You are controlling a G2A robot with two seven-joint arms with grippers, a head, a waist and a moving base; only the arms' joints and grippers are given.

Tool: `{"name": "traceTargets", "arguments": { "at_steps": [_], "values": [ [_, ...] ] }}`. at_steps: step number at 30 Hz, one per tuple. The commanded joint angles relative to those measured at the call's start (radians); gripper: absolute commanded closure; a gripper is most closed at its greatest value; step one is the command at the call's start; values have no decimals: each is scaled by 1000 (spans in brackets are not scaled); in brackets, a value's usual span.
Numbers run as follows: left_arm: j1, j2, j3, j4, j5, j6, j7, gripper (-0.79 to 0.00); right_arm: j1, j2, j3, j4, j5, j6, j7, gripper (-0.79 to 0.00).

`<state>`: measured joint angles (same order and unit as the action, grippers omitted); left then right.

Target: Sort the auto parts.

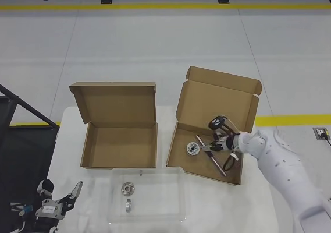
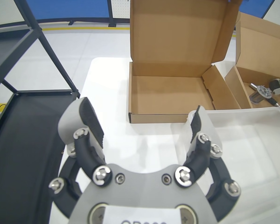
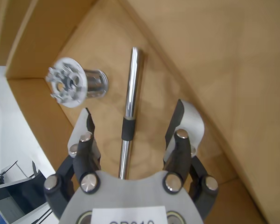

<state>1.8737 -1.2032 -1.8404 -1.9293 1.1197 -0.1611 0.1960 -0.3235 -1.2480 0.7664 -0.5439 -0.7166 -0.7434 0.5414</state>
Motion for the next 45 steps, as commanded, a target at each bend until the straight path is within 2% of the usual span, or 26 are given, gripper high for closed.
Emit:
{"name": "traceTargets", "arguments": {
  "at_steps": [1,3,5,9,12,15,18,20,23,34,37,41,45],
  "values": [
    [-11,0,-9,10,-1,9,-3,-785,-27,21,20,-114,-32,-19,-47,-785],
    [-19,0,-14,18,-4,9,-9,-785,-88,50,51,-287,-67,-35,-64,-785],
    [-24,0,-21,28,-1,5,-12,-785,-174,83,92,-506,-105,-7,-26,-785],
    [-26,1,-26,47,13,-23,-17,-785,-382,144,184,-965,-128,67,167,-785],
    [-28,0,-25,58,19,-29,-16,-785,-470,163,198,-1155,-126,75,281,-785],
    [-31,-1,-20,61,20,-31,-16,-785,-495,164,163,-1245,-113,77,346,-785],
    [-33,-3,-10,59,25,-33,-20,-785,-469,147,89,-1252,-68,86,372,-785],
    [-36,-3,-1,59,36,-37,-23,-785,-427,128,37,-1223,-65,137,372,-785],
    [-39,-3,12,65,66,-48,-28,-785,-369,97,-35,-1162,-27,162,335,-785],
    [-35,-3,-34,113,38,-60,-5,-785,-369,97,-35,-1162,-27,162,335,-785],
    [-35,-3,-34,113,38,-60,-5,-785,-363,86,-71,-1138,-46,157,330,-785],
    [-42,-3,-28,116,43,-61,-11,-785,-279,32,-181,-1058,-51,240,358,-785],
    [-61,-2,-7,142,78,-70,-31,-785,-185,-47,-294,-949,-31,347,365,-785]
  ]
}}
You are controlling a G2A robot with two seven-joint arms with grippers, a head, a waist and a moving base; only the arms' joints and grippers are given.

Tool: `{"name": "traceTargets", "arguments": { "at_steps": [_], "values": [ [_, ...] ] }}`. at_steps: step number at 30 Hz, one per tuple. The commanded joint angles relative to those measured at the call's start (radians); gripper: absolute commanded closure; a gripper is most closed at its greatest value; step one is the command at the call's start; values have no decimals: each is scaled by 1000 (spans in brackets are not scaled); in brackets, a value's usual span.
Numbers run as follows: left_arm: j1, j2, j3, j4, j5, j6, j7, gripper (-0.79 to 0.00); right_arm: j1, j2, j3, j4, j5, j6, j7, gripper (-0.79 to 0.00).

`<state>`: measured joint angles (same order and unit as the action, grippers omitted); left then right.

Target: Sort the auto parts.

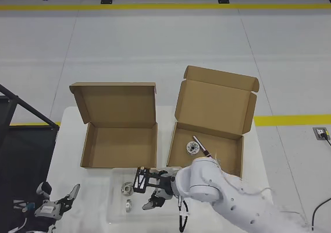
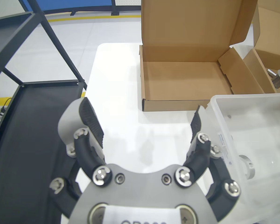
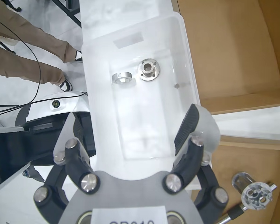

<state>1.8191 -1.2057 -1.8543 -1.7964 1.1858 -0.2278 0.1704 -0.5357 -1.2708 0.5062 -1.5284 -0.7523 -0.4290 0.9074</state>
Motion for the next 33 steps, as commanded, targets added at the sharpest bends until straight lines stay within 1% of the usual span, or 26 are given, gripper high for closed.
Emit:
{"name": "traceTargets", "arguments": {
  "at_steps": [1,5,7,9,20,21,22,23,26,29,31,33],
  "values": [
    [-13,1,13,20,29,-5,-12,-785,45,-46,-60,60,5,55,-11,-785],
    [-33,1,45,54,84,0,-10,-785,81,-130,-156,152,-17,153,-55,-785],
    [-40,-1,59,67,93,3,-5,-785,89,-169,-199,190,-40,217,-39,-785],
    [-49,-2,72,78,103,12,-4,-785,105,-211,-232,225,-42,255,-3,-785],
    [-54,-2,81,83,119,15,-6,-785,105,-211,-232,225,-42,255,-3,-785],
    [-54,-2,82,82,119,16,-8,-785,101,-211,-232,225,-42,258,-6,-748],
    [-56,-2,84,80,119,16,-11,-785,89,-214,-229,230,-48,289,-11,-702],
    [-57,-2,85,79,119,17,-12,-785,82,-217,-229,231,-52,314,-9,-785],
    [-55,-3,88,74,112,19,-7,-785,52,-242,-223,241,-35,384,-41,-785],
    [-51,-4,88,77,105,19,-1,-785,5,-260,-201,256,5,448,-135,-785],
    [-49,-4,87,78,106,19,3,-785,-36,-268,-176,258,33,536,-194,-785],
    [-48,-4,86,79,109,19,4,-785,-57,-273,-163,246,67,535,-184,-785]
  ]
}}
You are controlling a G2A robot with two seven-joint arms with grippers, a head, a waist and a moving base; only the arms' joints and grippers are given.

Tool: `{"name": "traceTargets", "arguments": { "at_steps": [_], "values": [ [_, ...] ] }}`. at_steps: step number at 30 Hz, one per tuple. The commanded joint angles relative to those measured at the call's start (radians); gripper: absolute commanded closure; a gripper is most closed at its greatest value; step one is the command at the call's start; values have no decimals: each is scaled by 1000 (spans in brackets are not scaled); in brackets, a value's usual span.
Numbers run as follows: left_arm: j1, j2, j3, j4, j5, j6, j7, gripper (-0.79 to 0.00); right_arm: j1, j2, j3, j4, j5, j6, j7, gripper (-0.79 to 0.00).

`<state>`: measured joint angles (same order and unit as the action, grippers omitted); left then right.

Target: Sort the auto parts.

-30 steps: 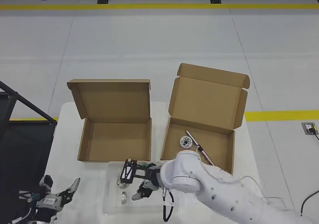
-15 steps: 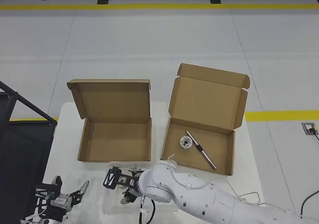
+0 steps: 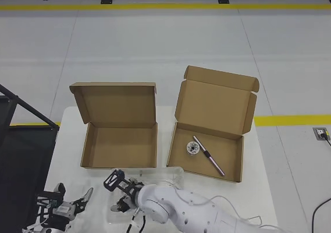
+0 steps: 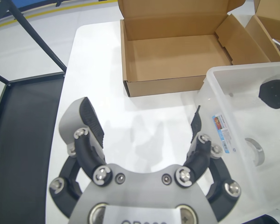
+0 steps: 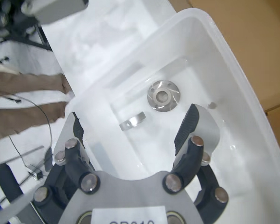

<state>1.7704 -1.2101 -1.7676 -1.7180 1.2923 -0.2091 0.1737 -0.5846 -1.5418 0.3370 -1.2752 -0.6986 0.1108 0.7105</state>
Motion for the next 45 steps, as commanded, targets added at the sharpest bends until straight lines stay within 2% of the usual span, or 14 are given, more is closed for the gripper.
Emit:
{"name": "traceTargets", "arguments": {
  "at_steps": [1,11,14,16,19,22,27,34,35,37,40,43,45],
  "values": [
    [0,0,-1,1,5,3,0,-785,-12,-2,11,-8,-6,25,12,-785],
    [-2,1,-13,8,14,3,6,-785,-14,-2,11,-12,-14,39,13,-785],
    [-1,1,-17,11,14,1,12,-785,-40,-3,34,3,-14,86,-3,-785],
    [1,1,-21,12,6,0,15,-785,-64,-8,33,-4,-36,169,2,-785],
    [1,0,-24,15,1,0,15,-785,-91,-23,15,-35,-66,310,75,-785],
    [0,0,-21,16,3,1,12,-785,-95,-39,6,-56,-72,372,149,-785],
    [-2,0,-18,17,7,2,12,-785,-70,-74,20,-13,-47,428,217,-785],
    [-4,-1,-24,31,-3,1,20,-785,-28,-127,44,105,27,423,256,-785],
    [-5,-1,-24,33,-6,1,21,-785,-24,-134,44,120,33,421,260,-767],
    [-6,-1,-25,35,-6,0,22,-785,-15,-149,43,150,46,418,267,-668],
    [-7,-2,-24,38,-8,1,25,-785,-4,-171,42,196,55,428,266,-643],
    [-7,-2,-23,39,-10,1,26,-785,4,-191,41,238,66,419,257,-508],
    [-8,-2,-23,39,-10,1,25,-785,10,-204,43,266,73,418,252,-462]
  ]
}}
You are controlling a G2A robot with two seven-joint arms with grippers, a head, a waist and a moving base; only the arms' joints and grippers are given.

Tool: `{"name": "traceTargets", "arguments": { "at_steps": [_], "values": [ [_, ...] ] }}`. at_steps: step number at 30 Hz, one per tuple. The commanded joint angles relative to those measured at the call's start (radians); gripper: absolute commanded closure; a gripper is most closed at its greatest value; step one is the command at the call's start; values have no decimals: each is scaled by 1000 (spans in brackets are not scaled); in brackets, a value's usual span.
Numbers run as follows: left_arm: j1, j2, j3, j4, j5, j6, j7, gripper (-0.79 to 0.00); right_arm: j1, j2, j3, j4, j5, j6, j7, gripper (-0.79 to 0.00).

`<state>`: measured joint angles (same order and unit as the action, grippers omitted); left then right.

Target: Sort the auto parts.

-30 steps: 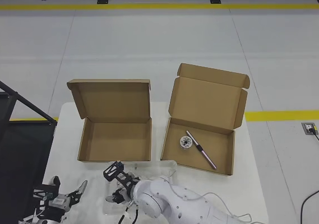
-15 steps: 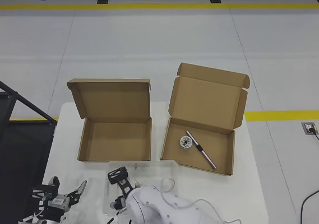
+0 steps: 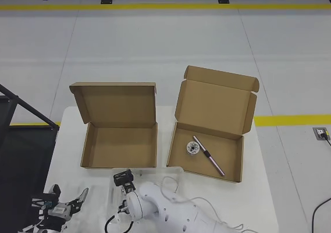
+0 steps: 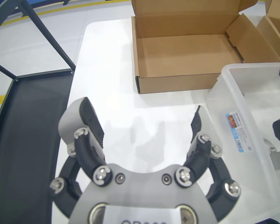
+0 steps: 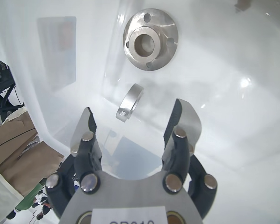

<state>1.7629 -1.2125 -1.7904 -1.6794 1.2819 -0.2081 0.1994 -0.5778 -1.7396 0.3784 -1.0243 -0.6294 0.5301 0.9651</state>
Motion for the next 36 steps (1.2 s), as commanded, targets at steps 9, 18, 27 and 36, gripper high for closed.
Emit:
{"name": "traceTargets", "arguments": {
  "at_steps": [9,18,27,36],
  "values": [
    [-1,-1,-1,-1,-1,10,0,-785,18,-51,10,109,26,-29,-9,-151],
    [-2,-3,1,-5,-2,19,-5,-785,-3,-55,43,93,0,-66,-70,0],
    [-7,-4,13,-18,23,27,-18,-785,-263,109,247,-299,-220,-136,-200,0],
    [-9,-6,34,-26,51,39,-27,-785,-614,251,576,-742,-369,-385,-249,0]
  ]
}}
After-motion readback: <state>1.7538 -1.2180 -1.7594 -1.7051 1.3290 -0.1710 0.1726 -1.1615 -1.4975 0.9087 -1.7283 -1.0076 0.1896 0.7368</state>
